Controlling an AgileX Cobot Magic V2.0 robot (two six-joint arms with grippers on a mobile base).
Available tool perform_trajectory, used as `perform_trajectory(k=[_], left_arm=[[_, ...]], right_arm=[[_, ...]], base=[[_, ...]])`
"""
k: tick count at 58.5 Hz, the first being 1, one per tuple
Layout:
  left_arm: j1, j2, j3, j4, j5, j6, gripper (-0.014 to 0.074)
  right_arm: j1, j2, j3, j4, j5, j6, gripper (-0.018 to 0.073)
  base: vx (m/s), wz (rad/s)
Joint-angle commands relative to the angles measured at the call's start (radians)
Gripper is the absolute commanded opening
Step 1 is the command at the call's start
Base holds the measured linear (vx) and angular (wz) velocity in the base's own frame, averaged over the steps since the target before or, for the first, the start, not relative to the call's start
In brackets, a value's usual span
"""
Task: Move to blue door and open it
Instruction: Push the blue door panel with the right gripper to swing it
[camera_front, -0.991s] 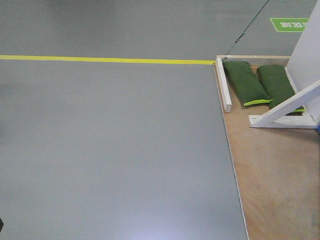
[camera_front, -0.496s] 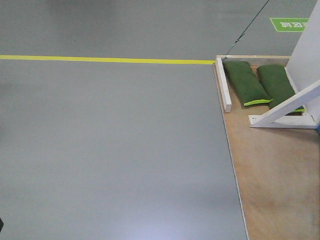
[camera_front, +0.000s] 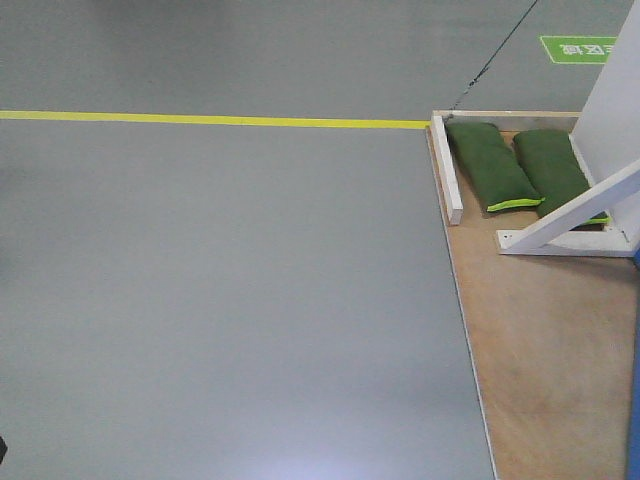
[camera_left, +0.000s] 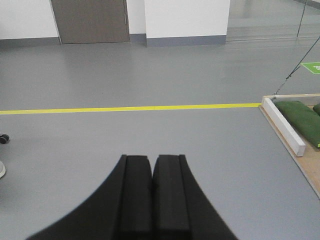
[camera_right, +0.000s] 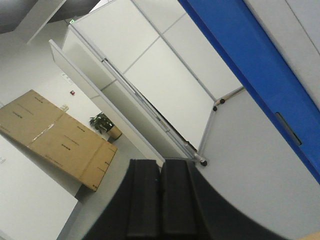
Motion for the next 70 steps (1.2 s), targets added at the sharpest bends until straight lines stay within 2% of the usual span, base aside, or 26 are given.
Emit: perform_trajectory(k=[1,13,19,31,52,70], left_arm=[[-0.006,-0.012,-0.026,-0.003,-0.085,-0.007,0.0073],[-0.006,-0.012,-0.026,-0.003,-0.085,-0.007,0.0073],[-0.006,-0.012,-0.026,-0.003,-0.085,-0.007,0.0073],[-0.006,-0.012,-0.026,-0.003,-0.085,-0.007,0.0073],[-0.006,-0.012,-0.026,-0.003,-0.085,-0.007,0.0073],[-0.006,-0.012,-0.026,-0.003,-0.085,-0.007,0.0073]], right_arm=[[0.009,-0.109,-0.039,0.013,-0.015,-0.017,0.0012],[0.015,-0.196,-0.039,0.021,0.073,-0.088,0.0012],[0.068,-0.223,-0.039,0.024,0.088,-0.110,0.0012],[0.209,-0.267,-0.039,0.021,0.086,-0.120,0.0012],[0.486,-0.320,-0.039,-0.067,0.086,-0.152,0.0012],[0.723,-0.323,-0.039,-0.097,0.086,-0.183,0.0012]], base=[[0.00,0.00],[0.00,0.00],[0.00,0.00],[0.00,0.00],[0.00,0.00],[0.00,0.00]])
